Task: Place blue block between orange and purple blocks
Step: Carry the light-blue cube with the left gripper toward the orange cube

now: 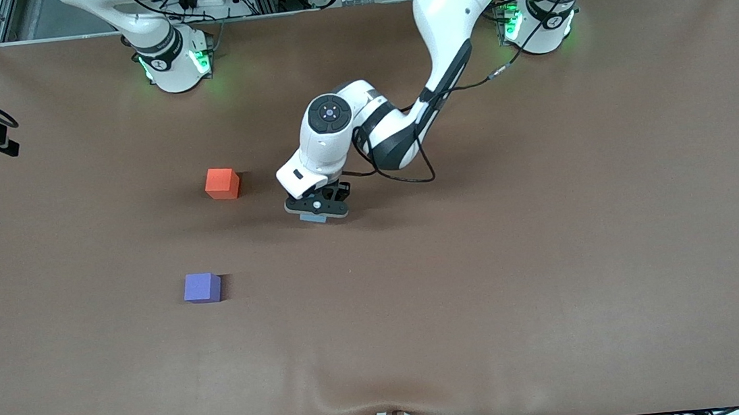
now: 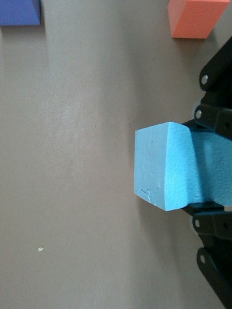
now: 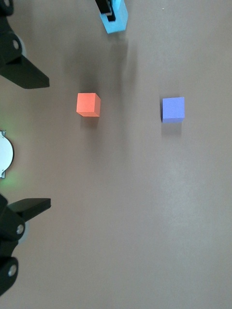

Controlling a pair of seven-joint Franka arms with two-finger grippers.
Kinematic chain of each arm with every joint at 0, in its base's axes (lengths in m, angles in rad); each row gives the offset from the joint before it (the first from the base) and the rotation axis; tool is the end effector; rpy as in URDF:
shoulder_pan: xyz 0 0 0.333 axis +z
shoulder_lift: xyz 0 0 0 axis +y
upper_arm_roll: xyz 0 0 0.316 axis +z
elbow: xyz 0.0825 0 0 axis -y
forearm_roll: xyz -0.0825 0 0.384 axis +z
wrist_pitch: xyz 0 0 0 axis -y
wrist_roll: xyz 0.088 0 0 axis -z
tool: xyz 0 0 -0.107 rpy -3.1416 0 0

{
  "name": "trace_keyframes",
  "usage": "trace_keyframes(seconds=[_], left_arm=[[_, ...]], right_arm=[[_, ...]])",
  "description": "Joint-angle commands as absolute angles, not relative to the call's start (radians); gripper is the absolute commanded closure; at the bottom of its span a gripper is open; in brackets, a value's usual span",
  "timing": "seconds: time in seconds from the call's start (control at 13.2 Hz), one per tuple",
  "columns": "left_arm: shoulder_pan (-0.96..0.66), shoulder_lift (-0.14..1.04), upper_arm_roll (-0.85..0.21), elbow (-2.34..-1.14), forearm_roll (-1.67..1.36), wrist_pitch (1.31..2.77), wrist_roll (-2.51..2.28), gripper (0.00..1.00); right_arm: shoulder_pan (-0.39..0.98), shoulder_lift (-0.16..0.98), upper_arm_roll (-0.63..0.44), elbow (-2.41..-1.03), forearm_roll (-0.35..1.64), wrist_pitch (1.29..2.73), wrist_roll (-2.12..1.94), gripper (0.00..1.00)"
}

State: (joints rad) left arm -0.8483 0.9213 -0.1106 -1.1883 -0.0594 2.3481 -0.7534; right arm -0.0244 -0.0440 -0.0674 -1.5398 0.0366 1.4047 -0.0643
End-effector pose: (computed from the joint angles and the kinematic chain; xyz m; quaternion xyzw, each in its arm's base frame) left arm 0.4718 -0.6269 0.2517 0.9889 -0.0568 0.0305 0.1336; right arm 0.5213 -0.0445 0.6488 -0.9987 0.0114 0.0439 0.0231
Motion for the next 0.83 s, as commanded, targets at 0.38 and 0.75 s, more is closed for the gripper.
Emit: trace_keyframes(seconds=[0.38, 0.75], left_arm=[[-0.876, 0.980, -0.091, -1.138, -0.075, 2.372, -0.843, 0.00], [-0.873, 0.924, -0.049, -1.138, -0.071, 2.263, -0.847, 0.00]], right_arm=[[-0.032, -0.043, -0.063, -1.528, 0.044, 1.394, -0.060, 0.00], [-0.032, -0.043, -0.063, -1.529, 0.044, 1.394, -0.060, 0.00]])
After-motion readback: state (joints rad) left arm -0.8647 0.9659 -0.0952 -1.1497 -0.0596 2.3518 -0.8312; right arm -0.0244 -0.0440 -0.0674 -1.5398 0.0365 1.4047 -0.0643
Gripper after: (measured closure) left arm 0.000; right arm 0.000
